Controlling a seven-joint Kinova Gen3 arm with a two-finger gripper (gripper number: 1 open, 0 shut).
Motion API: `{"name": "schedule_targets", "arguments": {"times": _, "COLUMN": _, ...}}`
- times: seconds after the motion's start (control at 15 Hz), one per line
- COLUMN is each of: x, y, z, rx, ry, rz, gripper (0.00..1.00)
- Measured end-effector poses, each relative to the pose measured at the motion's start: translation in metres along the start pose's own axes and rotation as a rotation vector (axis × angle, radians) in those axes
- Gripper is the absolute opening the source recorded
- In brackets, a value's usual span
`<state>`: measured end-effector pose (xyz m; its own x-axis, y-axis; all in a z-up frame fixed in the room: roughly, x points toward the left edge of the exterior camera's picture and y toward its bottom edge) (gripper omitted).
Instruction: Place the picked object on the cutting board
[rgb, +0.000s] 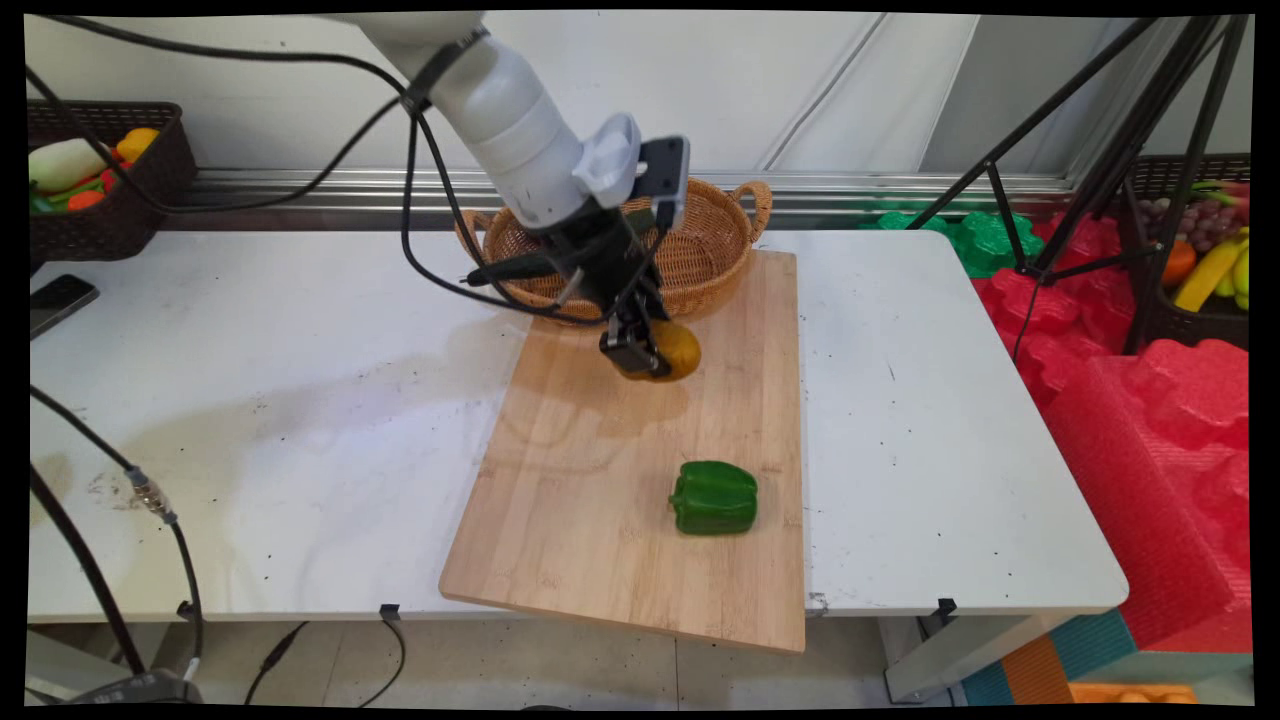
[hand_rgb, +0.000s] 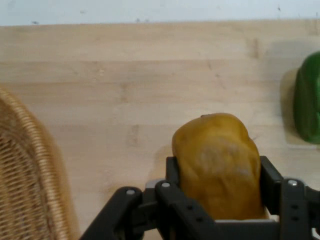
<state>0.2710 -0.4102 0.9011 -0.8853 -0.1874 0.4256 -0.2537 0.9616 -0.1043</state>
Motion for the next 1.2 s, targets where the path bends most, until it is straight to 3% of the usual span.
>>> {"name": "schedule_targets", "arguments": {"times": 0.27, "x": -0.008, "y": -0.004, "z": 0.029, "rx": -0.039, "ry": -0.023, "rz": 0.046, "gripper": 0.00}}
{"name": "schedule_targets", "arguments": {"times": 1.07, "x": -0.027, "y": -0.015, "z": 0.088, "rx": -0.094, "ry": -0.060, "rz": 0.126, "gripper": 0.00}}
{"name": "schedule_targets", "arguments": {"times": 1.13, "x": -0.027, "y": -0.015, "z": 0.090, "rx": -0.095, "ry": -0.061, "rz": 0.131, "gripper": 1.00}}
{"name": "schedule_targets", "arguments": {"times": 1.2, "x": -0.026, "y": -0.016, "z": 0.092, "rx": -0.099, "ry": -0.061, "rz": 0.137, "gripper": 1.00}}
